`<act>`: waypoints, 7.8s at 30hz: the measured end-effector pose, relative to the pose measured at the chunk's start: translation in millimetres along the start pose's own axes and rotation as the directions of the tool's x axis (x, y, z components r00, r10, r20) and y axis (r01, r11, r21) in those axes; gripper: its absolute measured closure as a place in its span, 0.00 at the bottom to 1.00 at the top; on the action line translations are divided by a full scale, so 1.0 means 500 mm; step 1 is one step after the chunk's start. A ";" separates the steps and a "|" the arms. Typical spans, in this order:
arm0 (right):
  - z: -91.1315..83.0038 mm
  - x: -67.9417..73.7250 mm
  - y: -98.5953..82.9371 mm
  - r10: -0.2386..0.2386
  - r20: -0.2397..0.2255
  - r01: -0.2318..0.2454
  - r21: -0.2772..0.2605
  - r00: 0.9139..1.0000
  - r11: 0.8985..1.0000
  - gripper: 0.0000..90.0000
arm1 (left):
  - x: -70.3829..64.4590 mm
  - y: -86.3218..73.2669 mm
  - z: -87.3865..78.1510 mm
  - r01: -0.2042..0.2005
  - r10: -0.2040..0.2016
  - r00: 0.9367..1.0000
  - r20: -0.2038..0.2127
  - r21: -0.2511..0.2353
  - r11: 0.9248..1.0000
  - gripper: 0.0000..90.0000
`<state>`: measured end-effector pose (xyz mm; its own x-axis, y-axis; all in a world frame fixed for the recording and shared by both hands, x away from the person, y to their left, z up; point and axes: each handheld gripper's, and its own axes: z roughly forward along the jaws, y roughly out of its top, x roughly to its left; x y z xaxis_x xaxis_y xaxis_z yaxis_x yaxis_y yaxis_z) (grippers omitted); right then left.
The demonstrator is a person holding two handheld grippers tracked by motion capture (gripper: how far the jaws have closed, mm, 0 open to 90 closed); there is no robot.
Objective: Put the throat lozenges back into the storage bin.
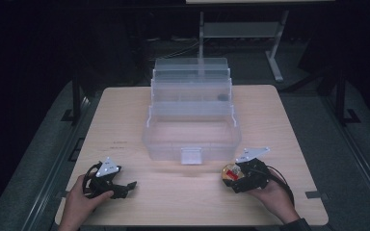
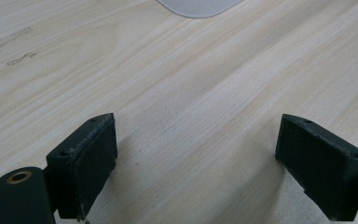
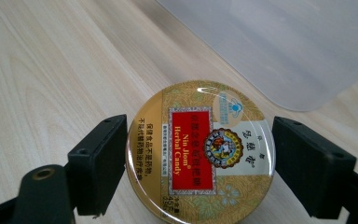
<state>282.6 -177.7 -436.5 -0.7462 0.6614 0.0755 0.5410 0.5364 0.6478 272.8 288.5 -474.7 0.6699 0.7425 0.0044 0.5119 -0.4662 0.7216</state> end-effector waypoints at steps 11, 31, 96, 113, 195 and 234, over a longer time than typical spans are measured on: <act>-0.027 -0.019 -0.011 0.023 0.021 -0.023 -0.013 1.000 1.000 0.22 | 0.000 0.000 0.000 0.000 0.000 1.000 0.000 0.000 1.000 0.13; -0.063 -0.041 -0.020 0.039 0.050 -0.037 -0.026 0.998 0.999 0.22 | 0.000 0.000 0.000 0.000 0.000 1.000 0.000 0.000 1.000 0.13; -0.174 -0.106 0.077 0.054 0.100 -0.038 -0.158 0.993 0.987 0.22 | 0.000 0.000 0.000 0.001 -0.001 1.000 0.000 0.001 1.000 0.13; -0.171 -0.116 0.116 0.045 0.093 -0.028 -0.184 0.995 0.983 0.22 | 0.000 0.000 0.000 0.001 -0.001 1.000 0.000 0.001 1.000 0.13; -0.014 -0.130 0.213 -0.001 0.051 0.003 -0.044 0.999 0.999 0.22 | 0.000 0.000 0.000 0.000 0.000 1.000 0.001 0.003 1.000 0.13; -0.081 -0.140 0.174 0.042 0.110 -0.034 -0.076 0.993 0.997 0.03 | 0.000 0.000 0.000 -0.002 0.002 1.000 0.000 0.003 1.000 0.13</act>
<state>365.8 -198.6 -354.8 -0.6755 0.7371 0.0185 0.5345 0.4722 0.7010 272.9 288.6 -474.5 0.6706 0.7418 0.0059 0.5121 -0.4688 0.7197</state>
